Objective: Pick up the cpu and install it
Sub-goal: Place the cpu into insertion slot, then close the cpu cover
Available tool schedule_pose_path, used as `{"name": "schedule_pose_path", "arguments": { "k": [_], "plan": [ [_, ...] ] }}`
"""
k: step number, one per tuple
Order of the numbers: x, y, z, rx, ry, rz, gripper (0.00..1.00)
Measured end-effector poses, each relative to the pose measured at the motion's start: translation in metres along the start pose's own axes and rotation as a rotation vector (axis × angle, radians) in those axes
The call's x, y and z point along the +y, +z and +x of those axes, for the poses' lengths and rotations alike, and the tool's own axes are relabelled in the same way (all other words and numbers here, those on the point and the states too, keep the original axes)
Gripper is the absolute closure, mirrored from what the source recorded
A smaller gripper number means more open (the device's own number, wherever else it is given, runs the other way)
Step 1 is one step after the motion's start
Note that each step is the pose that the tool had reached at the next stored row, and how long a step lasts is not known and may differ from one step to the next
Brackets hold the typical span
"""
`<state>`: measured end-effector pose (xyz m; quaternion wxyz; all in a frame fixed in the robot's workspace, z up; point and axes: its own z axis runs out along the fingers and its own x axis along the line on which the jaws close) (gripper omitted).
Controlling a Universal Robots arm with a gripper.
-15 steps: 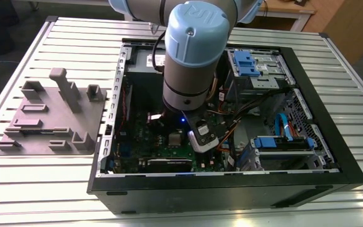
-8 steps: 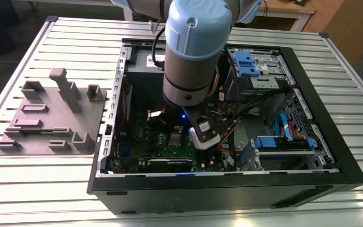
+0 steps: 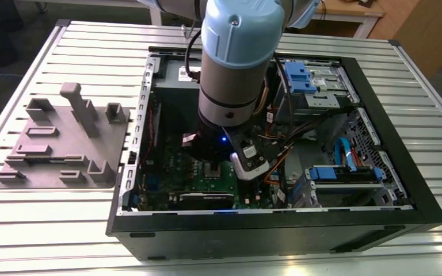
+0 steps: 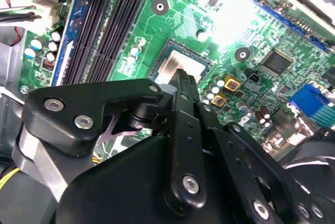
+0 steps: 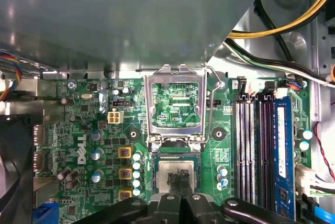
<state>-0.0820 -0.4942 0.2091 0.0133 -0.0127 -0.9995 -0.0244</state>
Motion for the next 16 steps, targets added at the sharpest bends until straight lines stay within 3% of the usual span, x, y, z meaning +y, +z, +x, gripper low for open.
{"name": "schedule_pose_path", "arguments": {
  "k": [16],
  "plan": [
    [0.0,-0.0006,-0.0002,0.0006,0.0,0.0003,0.89]
  ]
}}
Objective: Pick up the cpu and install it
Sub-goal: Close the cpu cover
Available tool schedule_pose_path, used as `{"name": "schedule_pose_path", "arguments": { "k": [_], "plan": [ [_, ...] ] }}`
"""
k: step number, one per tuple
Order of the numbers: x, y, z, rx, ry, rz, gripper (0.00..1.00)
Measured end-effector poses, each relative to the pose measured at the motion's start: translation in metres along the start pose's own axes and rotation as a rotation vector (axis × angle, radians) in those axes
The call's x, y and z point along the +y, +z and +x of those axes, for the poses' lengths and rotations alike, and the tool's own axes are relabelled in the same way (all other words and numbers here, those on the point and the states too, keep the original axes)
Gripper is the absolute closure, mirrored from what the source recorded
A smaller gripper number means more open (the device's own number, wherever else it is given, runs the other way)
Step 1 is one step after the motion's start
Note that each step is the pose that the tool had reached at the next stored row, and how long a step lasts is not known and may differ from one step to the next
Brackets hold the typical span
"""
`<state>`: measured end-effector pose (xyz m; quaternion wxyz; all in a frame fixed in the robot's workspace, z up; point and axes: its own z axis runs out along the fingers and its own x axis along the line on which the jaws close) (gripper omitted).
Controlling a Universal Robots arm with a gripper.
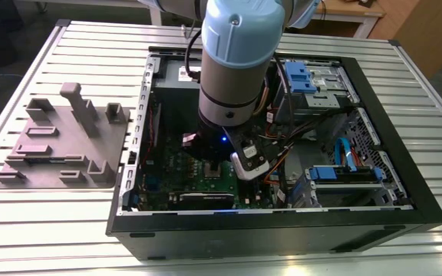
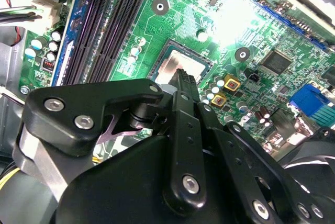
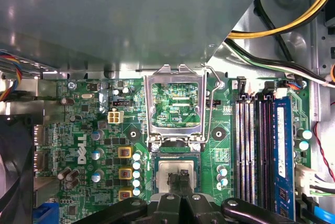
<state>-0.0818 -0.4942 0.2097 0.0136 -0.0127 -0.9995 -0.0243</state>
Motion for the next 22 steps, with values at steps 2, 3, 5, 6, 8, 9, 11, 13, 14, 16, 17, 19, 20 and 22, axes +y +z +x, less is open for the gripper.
{"name": "schedule_pose_path", "arguments": {
  "k": [2,3,5,6,8,9,11,13,14,16,17,19,20,22],
  "plan": [
    [0.0,-0.0009,0.0,0.0,0.0,0.0,0.89],
    [0.0,-0.0015,0.0001,0.0,0.0,0.0,0.89],
    [0.0001,-0.0017,0.0001,0.0,0.0,-0.0001,0.89],
    [0.0001,-0.0019,0.0001,0.0,0.0,0.0,0.89],
    [0.0001,-0.0026,0.0001,0.0001,0.0,0.0002,0.89],
    [0.0001,-0.003,0.0001,0.0001,0.0,0.0002,0.89],
    [0.0002,-0.004,0.0001,0.0,0.0,0.0,0.89],
    [0.0002,-0.0047,0.0001,0.0,0.0,-0.0001,0.89],
    [0.0002,-0.0052,0.0002,0.0,0.0,-0.0001,0.89],
    [0.0003,-0.0057,0.0002,-0.0001,0.0,-0.0002,0.89],
    [0.0003,-0.0059,0.0002,-0.0001,0.0,-0.0003,0.89],
    [0.0003,-0.0064,0.0002,-0.0001,0.0,-0.0001,0.89],
    [0.0003,-0.0066,0.0002,0.0,0.0,-0.0001,0.89],
    [0.0003,-0.0069,0.0002,-0.0001,0.0,-0.0002,0.89]
  ]
}}
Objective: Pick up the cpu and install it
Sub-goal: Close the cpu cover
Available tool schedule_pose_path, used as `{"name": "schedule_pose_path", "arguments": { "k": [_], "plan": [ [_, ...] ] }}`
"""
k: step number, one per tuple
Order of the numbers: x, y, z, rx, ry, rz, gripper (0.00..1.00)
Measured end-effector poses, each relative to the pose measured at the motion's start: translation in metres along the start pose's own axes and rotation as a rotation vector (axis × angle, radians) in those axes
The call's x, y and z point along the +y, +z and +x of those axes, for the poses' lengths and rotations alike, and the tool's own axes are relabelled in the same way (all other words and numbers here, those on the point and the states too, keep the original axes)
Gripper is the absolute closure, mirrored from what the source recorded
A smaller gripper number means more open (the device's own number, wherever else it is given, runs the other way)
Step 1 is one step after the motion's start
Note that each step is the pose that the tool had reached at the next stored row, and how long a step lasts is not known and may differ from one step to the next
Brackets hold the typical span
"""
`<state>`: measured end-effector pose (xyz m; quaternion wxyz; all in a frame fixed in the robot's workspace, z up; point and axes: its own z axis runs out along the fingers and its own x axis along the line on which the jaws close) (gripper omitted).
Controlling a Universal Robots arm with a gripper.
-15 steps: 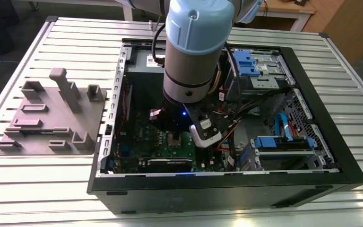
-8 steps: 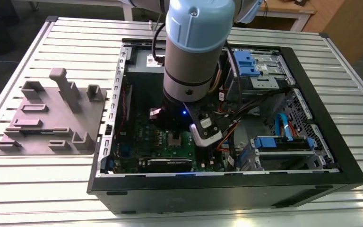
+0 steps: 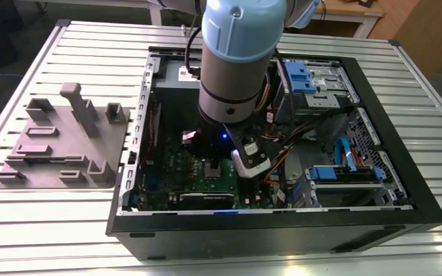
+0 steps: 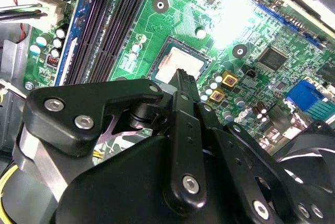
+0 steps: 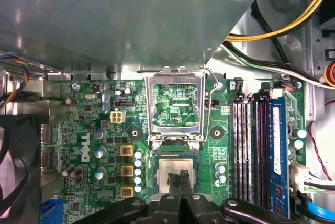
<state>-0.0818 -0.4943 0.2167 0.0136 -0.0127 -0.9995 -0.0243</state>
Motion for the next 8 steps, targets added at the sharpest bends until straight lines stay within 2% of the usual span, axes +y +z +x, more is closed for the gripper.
{"name": "schedule_pose_path", "arguments": {
  "k": [8],
  "plan": [
    [0.0001,-0.0019,0.0001,0.0001,0.0,0.0002,0.89]
  ]
}}
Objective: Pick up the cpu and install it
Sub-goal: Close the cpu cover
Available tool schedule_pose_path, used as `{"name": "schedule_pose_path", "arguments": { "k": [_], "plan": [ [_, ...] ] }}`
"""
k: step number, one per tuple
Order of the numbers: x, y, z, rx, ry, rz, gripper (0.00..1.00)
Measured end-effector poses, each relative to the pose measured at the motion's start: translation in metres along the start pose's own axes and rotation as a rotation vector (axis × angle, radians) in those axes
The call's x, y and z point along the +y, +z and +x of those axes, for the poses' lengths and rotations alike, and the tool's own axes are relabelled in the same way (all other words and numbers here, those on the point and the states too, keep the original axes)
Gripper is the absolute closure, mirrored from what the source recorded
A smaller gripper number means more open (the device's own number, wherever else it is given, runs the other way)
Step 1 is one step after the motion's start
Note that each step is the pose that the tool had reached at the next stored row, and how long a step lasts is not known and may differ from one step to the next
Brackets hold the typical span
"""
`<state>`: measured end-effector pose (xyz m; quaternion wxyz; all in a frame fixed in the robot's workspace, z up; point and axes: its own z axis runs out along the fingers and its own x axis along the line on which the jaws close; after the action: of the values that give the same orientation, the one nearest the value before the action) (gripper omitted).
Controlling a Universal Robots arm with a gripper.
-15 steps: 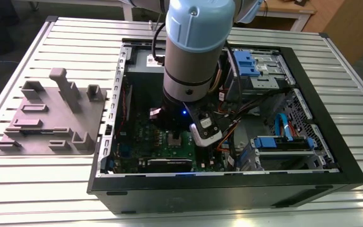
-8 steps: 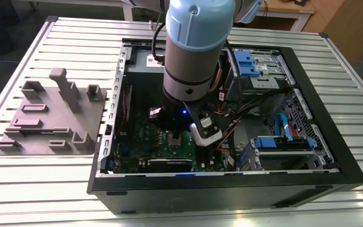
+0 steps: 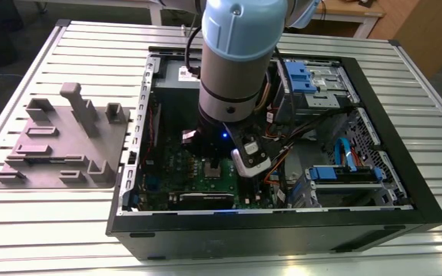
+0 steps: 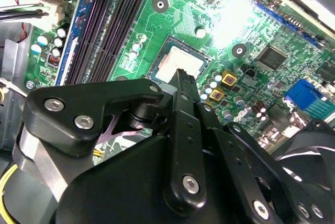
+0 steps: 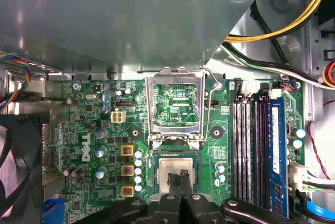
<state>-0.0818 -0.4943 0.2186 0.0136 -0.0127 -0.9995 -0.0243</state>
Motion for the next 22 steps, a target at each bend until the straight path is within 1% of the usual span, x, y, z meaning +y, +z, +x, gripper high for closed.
{"name": "schedule_pose_path", "arguments": {
  "k": [15,22],
  "plan": [
    [0.0003,-0.005,0.0001,0.0,0.0,-0.0001,0.89],
    [0.0003,-0.0062,0.0002,0.0,0.0,0.0001,0.89]
  ]
}}
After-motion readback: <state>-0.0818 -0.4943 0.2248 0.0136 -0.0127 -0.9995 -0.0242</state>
